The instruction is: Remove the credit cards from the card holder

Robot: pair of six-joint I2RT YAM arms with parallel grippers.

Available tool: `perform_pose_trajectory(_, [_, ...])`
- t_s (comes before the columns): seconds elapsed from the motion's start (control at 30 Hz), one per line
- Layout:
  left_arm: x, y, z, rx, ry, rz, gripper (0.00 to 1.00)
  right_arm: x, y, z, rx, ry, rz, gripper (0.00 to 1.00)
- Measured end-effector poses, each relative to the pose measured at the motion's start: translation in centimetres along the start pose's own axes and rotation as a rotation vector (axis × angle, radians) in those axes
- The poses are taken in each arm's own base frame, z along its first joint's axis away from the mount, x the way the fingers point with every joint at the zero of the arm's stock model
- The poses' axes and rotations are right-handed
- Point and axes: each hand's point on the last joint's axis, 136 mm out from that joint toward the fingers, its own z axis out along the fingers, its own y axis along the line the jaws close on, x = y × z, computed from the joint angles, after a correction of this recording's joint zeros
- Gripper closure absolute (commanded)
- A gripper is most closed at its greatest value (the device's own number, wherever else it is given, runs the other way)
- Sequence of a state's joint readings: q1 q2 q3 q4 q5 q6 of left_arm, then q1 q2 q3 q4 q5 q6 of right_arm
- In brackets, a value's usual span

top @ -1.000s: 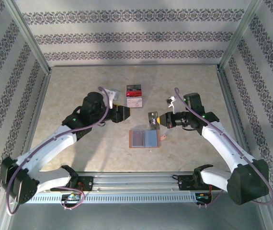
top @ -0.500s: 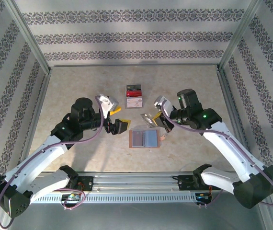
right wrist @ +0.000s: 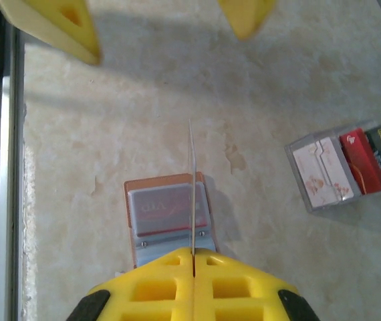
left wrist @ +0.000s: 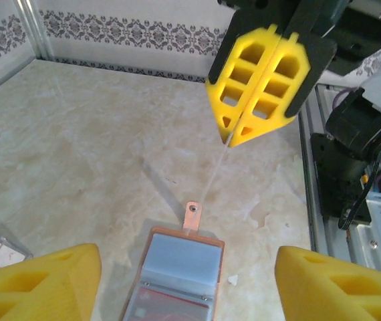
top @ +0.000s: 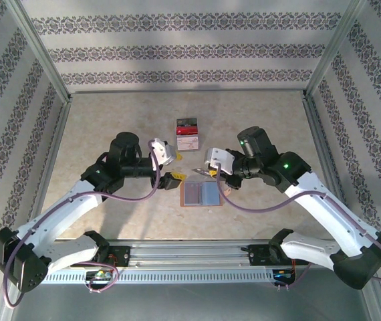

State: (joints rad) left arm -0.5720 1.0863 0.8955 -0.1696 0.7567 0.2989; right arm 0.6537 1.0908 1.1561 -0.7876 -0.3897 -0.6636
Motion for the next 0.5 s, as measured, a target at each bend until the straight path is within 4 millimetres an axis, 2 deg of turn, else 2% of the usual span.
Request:
perform_pose_trajectory(0.2, [-0.6,-1.1,0.9,0.049,-0.005,0.071,0.43,-1.6,0.3,-0.1,-0.006,-0.003,-0.1,1.0])
perform_pose_trajectory(0.27, [-0.7,-1.4,1.2,0.065,-0.007,0.084,0.5,-1.9,0.2,0.0,-0.011,0.003,-0.116,1.0])
perform_pose_trajectory(0.37, [-0.8,-1.6,1.5,0.081,-0.015,0.097,0.66,-2.2,0.2,0.2,-0.016,0.006,-0.124,1.0])
perform_pose_trajectory(0.5, [-1.1,-1.6,1.5,0.081,-0.026,0.111,0.76,-2.4,0.2,0.2,-0.019,0.004,-0.133,1.0])
